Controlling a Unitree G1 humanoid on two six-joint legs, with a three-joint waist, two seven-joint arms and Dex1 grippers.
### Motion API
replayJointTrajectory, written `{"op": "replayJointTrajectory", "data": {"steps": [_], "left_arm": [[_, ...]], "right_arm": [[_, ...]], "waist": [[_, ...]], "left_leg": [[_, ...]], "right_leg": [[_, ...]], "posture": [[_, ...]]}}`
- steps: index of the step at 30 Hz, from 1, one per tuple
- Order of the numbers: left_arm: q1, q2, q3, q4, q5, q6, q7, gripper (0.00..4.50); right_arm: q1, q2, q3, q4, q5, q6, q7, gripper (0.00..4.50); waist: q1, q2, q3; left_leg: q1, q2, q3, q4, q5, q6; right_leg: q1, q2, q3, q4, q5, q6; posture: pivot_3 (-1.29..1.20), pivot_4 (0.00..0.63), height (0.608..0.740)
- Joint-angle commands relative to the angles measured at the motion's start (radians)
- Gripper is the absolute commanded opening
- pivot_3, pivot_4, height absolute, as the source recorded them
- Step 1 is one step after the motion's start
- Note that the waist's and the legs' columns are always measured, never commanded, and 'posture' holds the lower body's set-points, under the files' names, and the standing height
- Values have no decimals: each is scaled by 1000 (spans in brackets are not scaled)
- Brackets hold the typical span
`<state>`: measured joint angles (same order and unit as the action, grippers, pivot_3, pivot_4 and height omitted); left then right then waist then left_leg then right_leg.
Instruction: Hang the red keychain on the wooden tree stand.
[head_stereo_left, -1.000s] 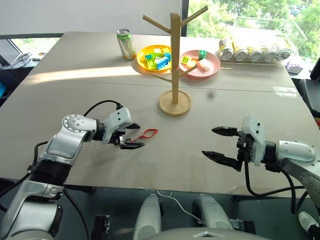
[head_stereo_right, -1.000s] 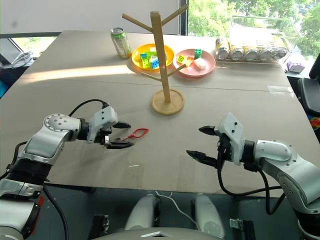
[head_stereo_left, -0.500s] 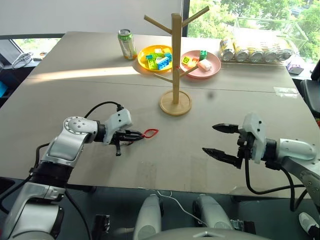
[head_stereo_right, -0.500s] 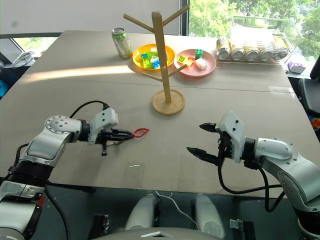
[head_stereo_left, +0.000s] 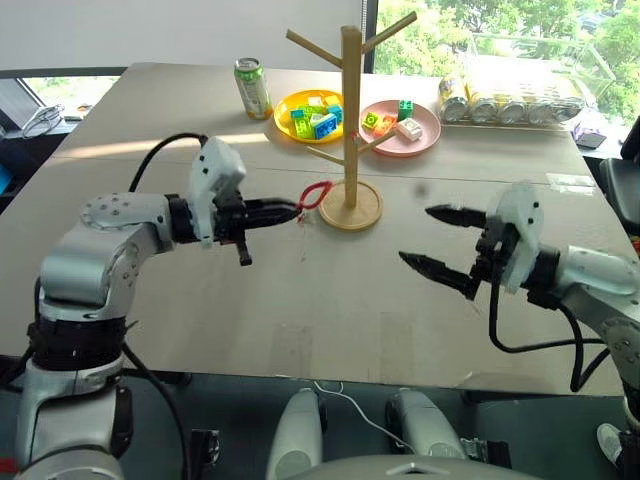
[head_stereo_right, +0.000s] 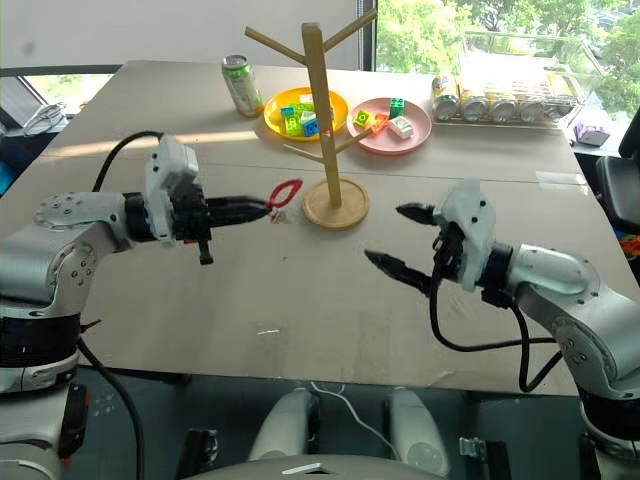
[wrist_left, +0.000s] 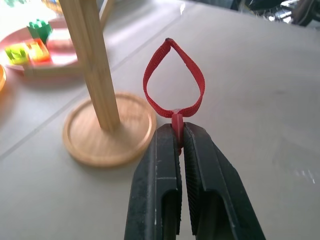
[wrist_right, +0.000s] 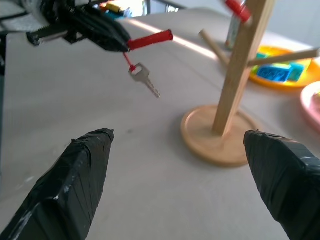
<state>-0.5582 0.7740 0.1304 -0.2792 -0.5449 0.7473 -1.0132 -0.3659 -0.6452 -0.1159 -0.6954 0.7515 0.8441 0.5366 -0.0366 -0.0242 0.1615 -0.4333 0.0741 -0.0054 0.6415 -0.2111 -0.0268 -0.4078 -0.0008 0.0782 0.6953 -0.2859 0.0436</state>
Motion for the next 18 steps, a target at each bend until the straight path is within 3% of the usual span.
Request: {"op": "replayJointTrajectory", "data": {"steps": [1,12,18], "left_arm": [[-30,-15,19,-82,-5,-38,65,46],[-137,-135,-101,45,191,-380,142,46],[-136,-137,-161,131,290,-545,109,46]], "right_arm": [[-41,3,-37,-46,31,9,-54,4500],[-148,3,-45,-55,116,52,-148,4500],[-145,-10,-49,-69,140,60,-180,4500]], "waist": [[0,0,0],[2,0,0],[0,0,0]], "left_leg": [[0,0,0,0,0,0],[0,0,1,0,0,0],[0,0,0,0,0,0]], "right_leg": [[0,0,0,0,0,0],[0,0,0,0,0,0],[0,0,1,0,0,0]], "posture": [[0,150,740],[0,150,740],[0,150,740]]}}
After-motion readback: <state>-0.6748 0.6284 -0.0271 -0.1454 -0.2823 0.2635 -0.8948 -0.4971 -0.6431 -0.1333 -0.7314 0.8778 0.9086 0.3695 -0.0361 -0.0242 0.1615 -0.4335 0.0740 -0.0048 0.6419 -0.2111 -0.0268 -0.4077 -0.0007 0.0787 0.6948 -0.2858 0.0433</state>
